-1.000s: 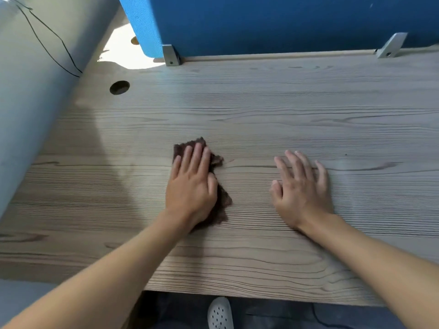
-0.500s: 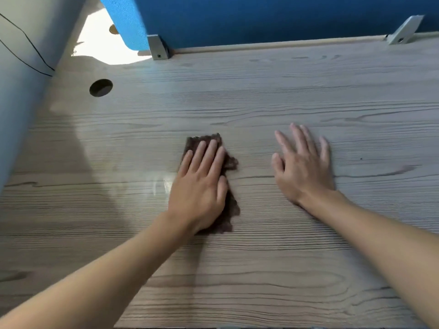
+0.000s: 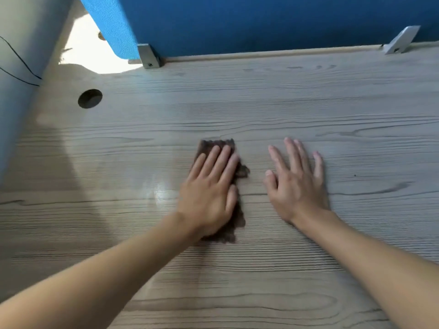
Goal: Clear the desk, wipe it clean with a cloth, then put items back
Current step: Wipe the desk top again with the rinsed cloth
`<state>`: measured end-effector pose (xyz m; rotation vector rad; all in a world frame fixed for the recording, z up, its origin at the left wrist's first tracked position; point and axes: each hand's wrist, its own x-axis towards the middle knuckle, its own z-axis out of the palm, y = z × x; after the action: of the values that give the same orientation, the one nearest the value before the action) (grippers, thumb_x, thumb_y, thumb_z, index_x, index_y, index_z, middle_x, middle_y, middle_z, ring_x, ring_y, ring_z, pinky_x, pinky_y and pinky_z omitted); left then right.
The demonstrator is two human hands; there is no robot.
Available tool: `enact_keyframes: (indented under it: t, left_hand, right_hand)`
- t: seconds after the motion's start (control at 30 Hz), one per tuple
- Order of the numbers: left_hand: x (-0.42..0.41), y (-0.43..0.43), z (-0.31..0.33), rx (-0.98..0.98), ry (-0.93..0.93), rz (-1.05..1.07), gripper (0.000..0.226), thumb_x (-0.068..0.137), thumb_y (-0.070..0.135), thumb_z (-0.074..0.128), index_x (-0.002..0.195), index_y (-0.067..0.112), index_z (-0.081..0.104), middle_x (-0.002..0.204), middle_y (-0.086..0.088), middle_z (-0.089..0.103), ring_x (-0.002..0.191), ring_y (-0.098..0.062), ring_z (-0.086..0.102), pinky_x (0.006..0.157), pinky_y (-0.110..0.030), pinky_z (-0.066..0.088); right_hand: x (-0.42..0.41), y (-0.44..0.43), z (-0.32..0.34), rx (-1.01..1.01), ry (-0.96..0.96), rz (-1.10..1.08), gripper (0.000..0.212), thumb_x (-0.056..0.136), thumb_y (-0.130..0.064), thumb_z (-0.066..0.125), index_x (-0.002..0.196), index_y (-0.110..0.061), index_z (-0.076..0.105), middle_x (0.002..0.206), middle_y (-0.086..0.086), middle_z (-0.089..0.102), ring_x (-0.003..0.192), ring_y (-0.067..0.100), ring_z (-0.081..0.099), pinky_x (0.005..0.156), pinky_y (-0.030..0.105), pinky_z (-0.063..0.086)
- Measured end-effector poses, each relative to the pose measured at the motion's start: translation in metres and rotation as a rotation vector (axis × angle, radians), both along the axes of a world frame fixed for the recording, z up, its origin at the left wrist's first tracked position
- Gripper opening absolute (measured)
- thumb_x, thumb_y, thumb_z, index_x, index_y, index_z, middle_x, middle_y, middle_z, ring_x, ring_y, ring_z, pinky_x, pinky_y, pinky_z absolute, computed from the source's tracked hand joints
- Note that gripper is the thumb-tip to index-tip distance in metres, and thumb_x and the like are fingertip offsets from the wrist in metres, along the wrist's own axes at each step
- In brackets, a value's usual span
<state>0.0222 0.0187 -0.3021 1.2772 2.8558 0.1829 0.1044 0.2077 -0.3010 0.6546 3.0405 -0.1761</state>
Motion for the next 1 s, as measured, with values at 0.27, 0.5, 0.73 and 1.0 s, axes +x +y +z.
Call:
enact_keyframes:
  t: [0.27,0.5,0.73,1.0]
  left_hand:
    - [-0.089,0.007,0.003,-0.01,-0.043,0.173,0.067,0.092,0.041,0.029,0.157,0.021,0.028,0.164,-0.005,0.021,0.153,-0.022,0.015,0.124,-0.04,0.011]
    - [-0.005,0.01,0.004,-0.061,-0.03,-0.081,0.066,0.096,0.04,0.033,0.158,0.016,0.023,0.166,-0.004,0.014,0.154,-0.021,0.006,0.124,-0.045,0.013]
    - [-0.129,0.032,0.005,-0.057,-0.068,0.304,0.067,0.094,0.041,0.022,0.159,0.023,0.018,0.167,0.0,0.012,0.154,-0.016,0.005,0.125,-0.037,0.004]
    - [-0.04,0.039,0.005,-0.069,-0.052,-0.208,0.067,0.096,0.04,0.034,0.158,0.016,0.024,0.165,-0.005,0.016,0.154,-0.022,0.008,0.124,-0.044,0.012]
  right_hand:
    - [-0.033,0.025,0.005,0.0,0.085,0.045,0.052,0.089,-0.045,0.031,0.122,-0.02,0.062,0.132,0.013,0.053,0.125,0.032,0.048,0.101,0.049,0.028]
    - [-0.065,0.043,-0.01,0.005,0.077,0.035,0.066,0.091,-0.043,0.023,0.149,-0.019,0.042,0.159,0.013,0.032,0.149,0.027,0.024,0.119,0.056,0.013]
    - [-0.064,0.043,-0.008,0.019,0.048,0.035,0.064,0.091,-0.042,0.028,0.149,-0.02,0.042,0.159,0.013,0.032,0.149,0.027,0.025,0.118,0.057,0.015]
    - [-0.064,0.042,-0.005,0.029,0.062,0.032,0.065,0.087,-0.041,0.032,0.145,-0.018,0.048,0.156,0.015,0.037,0.147,0.03,0.029,0.117,0.058,0.018]
